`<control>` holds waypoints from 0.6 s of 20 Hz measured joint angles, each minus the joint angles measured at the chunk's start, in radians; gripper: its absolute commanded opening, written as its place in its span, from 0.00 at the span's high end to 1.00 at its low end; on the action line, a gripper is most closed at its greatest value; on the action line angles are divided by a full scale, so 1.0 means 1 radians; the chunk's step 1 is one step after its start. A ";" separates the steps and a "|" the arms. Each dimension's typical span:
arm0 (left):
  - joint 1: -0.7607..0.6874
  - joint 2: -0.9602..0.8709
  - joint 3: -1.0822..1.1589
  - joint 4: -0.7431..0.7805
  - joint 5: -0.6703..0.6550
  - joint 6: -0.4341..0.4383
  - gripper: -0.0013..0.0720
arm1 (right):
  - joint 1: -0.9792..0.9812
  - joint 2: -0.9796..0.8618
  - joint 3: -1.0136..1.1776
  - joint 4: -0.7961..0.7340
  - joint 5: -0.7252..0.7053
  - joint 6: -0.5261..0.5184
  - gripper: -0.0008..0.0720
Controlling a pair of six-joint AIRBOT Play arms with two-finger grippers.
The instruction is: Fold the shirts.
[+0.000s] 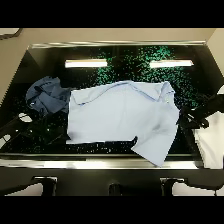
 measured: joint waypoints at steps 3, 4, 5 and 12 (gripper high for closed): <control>-0.040 -0.021 -0.005 -0.011 0.042 0.000 0.94 | 0.000 0.024 -0.027 -0.032 -0.006 -0.002 0.29; -0.048 -0.024 -0.005 -0.013 0.049 -0.001 0.94 | 0.000 0.037 -0.050 -0.053 -0.017 -0.002 0.29; -0.054 -0.025 -0.005 -0.016 0.058 -0.004 0.94 | 0.000 0.050 -0.079 -0.078 -0.026 -0.002 0.29; -0.069 -0.023 -0.008 -0.021 0.096 -0.003 0.94 | -0.001 0.095 -0.288 -0.099 -0.201 -0.033 0.32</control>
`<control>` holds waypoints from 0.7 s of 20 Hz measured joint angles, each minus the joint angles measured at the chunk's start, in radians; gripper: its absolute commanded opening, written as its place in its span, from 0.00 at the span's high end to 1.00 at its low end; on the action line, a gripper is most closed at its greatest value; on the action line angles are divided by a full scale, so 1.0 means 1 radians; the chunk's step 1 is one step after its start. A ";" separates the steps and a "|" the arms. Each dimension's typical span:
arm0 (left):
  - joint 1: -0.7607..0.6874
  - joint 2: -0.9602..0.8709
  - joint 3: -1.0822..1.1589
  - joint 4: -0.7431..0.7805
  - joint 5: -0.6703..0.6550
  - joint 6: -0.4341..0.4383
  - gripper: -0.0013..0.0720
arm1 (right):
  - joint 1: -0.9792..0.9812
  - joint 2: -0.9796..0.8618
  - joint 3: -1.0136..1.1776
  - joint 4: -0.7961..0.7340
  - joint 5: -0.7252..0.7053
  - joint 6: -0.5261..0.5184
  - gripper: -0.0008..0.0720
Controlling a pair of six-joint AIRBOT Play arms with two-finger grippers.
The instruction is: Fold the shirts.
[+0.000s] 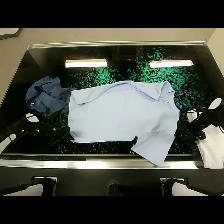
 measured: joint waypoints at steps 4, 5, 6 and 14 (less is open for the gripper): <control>-0.001 0.023 -0.001 0.011 0.025 0.010 0.94 | 0.000 -0.016 -0.038 0.027 -0.124 -0.008 0.39; -0.001 0.030 -0.001 0.015 0.030 0.011 0.94 | 0.000 -0.031 -0.043 0.045 -0.145 -0.010 0.40; -0.001 0.036 -0.001 0.021 0.033 0.012 0.94 | 0.000 -0.047 -0.046 0.062 -0.158 -0.010 0.45; 0.000 0.060 0.009 0.017 0.014 0.047 0.95 | 0.000 -0.123 -0.048 0.153 -0.176 -0.003 0.92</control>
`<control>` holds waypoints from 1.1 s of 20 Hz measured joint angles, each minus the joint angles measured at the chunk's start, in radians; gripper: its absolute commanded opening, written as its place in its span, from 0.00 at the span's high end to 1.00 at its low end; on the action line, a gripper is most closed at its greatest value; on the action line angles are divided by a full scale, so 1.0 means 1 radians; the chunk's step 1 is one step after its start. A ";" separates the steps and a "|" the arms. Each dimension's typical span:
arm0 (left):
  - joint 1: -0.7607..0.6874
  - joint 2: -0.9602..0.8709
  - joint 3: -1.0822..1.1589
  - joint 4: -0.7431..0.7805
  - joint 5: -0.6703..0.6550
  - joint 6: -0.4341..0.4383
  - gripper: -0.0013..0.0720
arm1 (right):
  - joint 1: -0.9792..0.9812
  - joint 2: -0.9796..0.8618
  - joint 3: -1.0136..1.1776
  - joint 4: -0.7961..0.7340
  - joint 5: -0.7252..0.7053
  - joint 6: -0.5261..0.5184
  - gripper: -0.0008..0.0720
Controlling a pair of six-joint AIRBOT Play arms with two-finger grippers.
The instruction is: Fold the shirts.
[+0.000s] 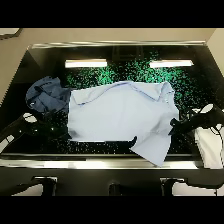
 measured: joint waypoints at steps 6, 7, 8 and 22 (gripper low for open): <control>0.005 0.109 0.306 0.012 -0.002 -0.013 0.94 | 0.002 0.163 0.267 0.033 -0.014 -0.071 0.92; 0.005 0.148 0.415 0.021 0.018 -0.024 0.94 | 0.002 0.213 0.350 0.035 -0.034 -0.089 0.92; 0.005 0.185 0.526 0.026 0.037 -0.037 0.94 | 0.001 0.268 0.439 0.035 -0.074 -0.102 0.92; 0.006 0.547 1.247 0.117 0.165 -0.103 0.94 | -0.001 0.831 0.899 -0.119 -0.323 -0.029 0.92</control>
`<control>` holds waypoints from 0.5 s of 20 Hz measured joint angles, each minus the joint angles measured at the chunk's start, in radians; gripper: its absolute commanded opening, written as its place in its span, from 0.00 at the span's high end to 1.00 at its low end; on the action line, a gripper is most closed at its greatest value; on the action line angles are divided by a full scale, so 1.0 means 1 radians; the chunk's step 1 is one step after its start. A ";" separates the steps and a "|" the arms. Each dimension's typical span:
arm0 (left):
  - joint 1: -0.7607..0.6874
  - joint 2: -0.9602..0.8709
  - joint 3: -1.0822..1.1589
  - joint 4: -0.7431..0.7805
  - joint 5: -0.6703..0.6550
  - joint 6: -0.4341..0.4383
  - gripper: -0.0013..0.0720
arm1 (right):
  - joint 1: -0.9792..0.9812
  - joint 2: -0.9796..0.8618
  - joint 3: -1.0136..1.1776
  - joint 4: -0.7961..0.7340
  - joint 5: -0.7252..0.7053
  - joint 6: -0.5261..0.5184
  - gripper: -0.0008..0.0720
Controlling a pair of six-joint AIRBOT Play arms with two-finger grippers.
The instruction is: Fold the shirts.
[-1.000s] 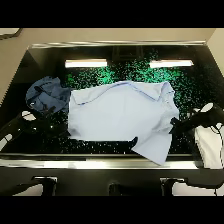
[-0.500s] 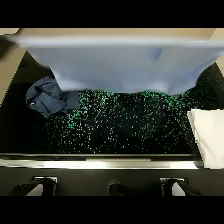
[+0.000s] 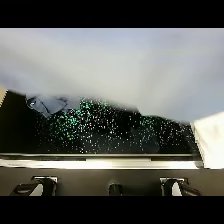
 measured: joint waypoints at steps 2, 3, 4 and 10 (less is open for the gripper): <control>0.000 -0.007 0.002 0.003 -0.035 -0.011 0.94 | 0.000 0.000 0.003 -0.013 0.033 0.005 0.92; 0.000 -0.019 -0.003 0.003 -0.065 -0.016 0.94 | 0.000 -0.010 0.004 -0.019 0.064 0.005 0.92; 0.000 -0.036 -0.016 0.005 -0.100 -0.021 0.94 | 0.002 -0.026 0.004 -0.023 0.102 0.006 0.92; -0.001 -0.223 -0.297 0.007 -0.230 -0.025 0.94 | 0.020 -0.334 -0.050 0.008 0.476 -0.002 0.92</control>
